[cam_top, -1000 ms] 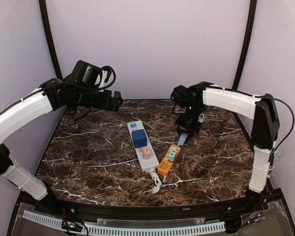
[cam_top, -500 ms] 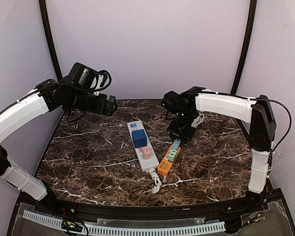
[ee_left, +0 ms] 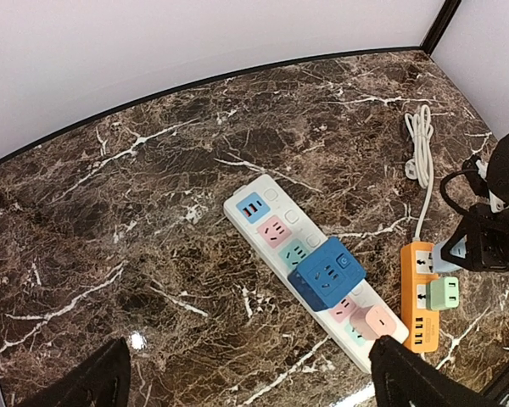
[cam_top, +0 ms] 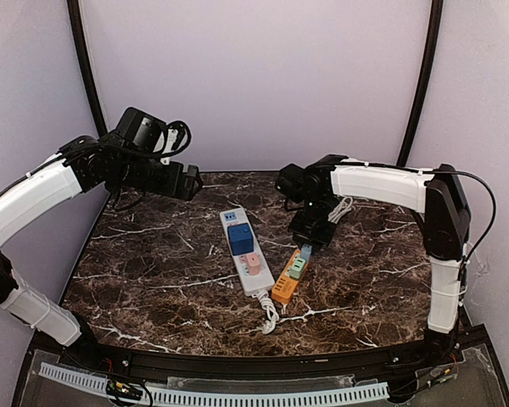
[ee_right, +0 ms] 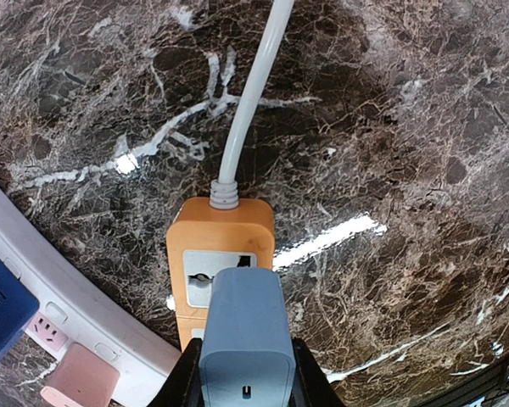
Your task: Insert the plug
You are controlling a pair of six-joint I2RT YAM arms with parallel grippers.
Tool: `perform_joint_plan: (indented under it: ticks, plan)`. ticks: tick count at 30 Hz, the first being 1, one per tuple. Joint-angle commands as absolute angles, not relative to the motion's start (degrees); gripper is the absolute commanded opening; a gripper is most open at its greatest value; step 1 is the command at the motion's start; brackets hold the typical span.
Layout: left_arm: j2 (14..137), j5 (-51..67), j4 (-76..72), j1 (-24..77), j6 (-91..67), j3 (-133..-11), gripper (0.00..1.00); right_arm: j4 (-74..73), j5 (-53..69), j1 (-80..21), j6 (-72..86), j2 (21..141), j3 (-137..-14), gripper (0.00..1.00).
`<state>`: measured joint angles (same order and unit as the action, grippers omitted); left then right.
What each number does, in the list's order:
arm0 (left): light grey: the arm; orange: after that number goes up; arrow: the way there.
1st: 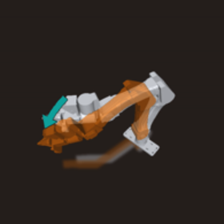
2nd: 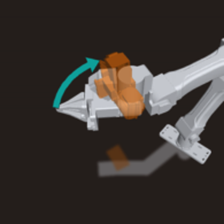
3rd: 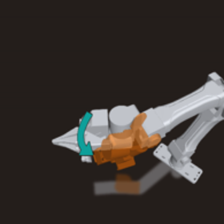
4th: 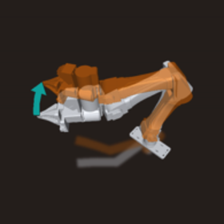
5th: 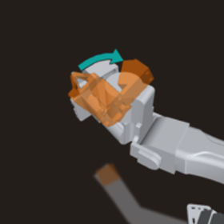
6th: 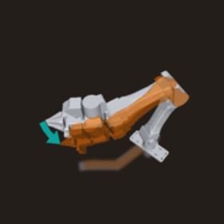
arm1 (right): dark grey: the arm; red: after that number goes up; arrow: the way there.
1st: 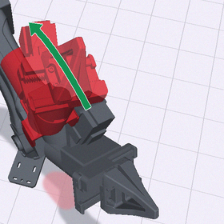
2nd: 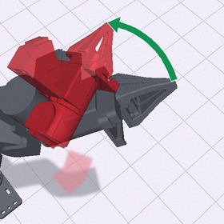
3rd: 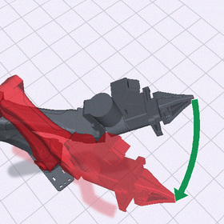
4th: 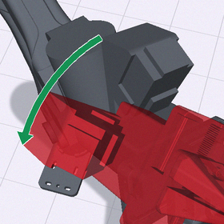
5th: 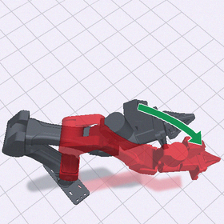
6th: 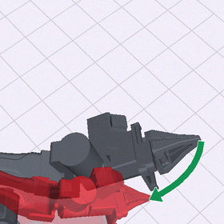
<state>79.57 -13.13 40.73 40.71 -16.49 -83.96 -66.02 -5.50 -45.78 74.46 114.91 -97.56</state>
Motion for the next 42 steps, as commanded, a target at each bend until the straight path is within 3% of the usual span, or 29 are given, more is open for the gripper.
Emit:
perform_joint_plan:
  ticks: [1, 42]
  plan:
    - [80.27, -11.79, 43.25, 40.61, -16.0, -85.73, 0.99, -66.21, -7.2, -46.23, 74.21, 116.35, -97.73, 0.0]
    - [82.08, -11.49, 43.68, 41.49, -14.73, -87.1, 0.99, -64.27, -4.24, -46.29, 73.39, 119.26, -96.54, 0.0]
